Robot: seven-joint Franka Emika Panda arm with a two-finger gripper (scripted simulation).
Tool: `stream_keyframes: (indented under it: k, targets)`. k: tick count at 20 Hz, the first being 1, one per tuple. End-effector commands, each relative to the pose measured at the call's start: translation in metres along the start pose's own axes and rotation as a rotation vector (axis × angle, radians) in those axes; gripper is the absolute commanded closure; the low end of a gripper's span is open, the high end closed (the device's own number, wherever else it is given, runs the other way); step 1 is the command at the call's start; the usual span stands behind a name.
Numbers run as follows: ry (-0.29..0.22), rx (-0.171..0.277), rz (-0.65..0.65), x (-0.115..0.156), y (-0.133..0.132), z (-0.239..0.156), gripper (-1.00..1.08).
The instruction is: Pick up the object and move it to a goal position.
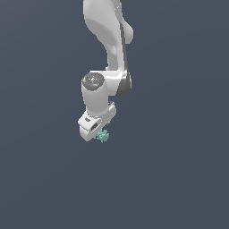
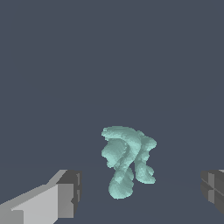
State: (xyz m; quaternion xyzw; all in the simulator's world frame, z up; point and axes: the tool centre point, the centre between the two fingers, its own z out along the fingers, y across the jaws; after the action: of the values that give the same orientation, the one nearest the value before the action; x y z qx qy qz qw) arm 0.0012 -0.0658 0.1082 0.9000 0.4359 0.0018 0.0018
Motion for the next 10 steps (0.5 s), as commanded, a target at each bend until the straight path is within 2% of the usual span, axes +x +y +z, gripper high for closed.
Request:
stream_keyframes:
  k: [1, 10]
  targets:
    - [-0.001, 0.002, -0.043, -0.0012, -0.0001, 0.0037, -0.92]
    - [-0.001, 0.005, -0.111, -0.0033, -0.0005, 0.0098, -0.92]
